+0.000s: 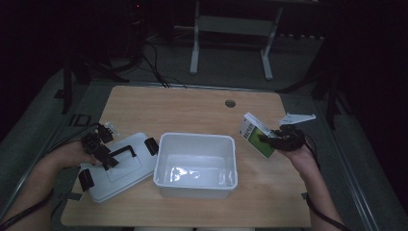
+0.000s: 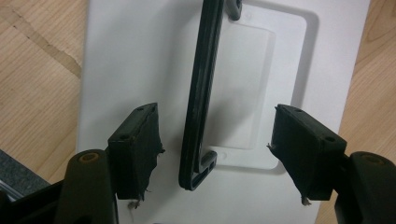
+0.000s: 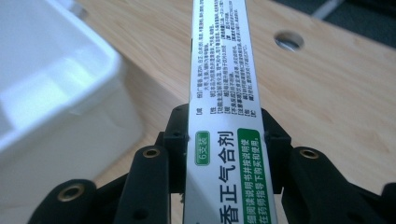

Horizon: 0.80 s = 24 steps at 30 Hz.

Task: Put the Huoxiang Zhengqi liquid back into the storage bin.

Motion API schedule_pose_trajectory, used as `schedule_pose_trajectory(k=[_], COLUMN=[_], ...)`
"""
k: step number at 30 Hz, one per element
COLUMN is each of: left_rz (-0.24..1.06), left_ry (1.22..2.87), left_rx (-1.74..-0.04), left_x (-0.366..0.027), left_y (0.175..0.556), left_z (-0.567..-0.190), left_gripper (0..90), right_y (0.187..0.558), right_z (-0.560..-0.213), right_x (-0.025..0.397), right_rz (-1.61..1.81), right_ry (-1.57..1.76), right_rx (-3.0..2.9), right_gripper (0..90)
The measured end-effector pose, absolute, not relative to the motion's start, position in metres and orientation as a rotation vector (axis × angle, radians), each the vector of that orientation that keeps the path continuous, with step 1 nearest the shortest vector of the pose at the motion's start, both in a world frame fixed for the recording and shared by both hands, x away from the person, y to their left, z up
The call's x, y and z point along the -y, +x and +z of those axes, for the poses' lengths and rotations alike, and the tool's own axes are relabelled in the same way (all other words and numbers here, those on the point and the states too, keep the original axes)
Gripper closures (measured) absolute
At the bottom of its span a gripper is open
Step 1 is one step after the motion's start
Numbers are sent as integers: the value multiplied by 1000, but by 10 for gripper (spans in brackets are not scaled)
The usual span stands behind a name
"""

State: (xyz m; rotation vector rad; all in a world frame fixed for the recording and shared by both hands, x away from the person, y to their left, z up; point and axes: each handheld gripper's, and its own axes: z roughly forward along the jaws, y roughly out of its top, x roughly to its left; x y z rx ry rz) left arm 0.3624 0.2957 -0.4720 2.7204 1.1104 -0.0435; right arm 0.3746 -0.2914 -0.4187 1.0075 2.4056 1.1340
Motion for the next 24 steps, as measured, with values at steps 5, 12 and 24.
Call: schedule_pose_trajectory(k=[5, 12, 24], left_rz=[-44, -39, -44], left_ry=[2720, 2721, 2728], left_rx=[-1108, -1102, -1100], left_x=[-294, -293, -293], left_y=[363, 363, 363], left_z=[-470, -468, -469], left_gripper=[327, 327, 327], right_y=[360, 342, 316], right_z=[-391, -360, -340], right_x=[278, 251, 214], right_rz=[1187, 1243, 1417], right_ry=[873, 698, 421], right_rx=[-2412, -2444, -2536], right_gripper=[639, 639, 638])
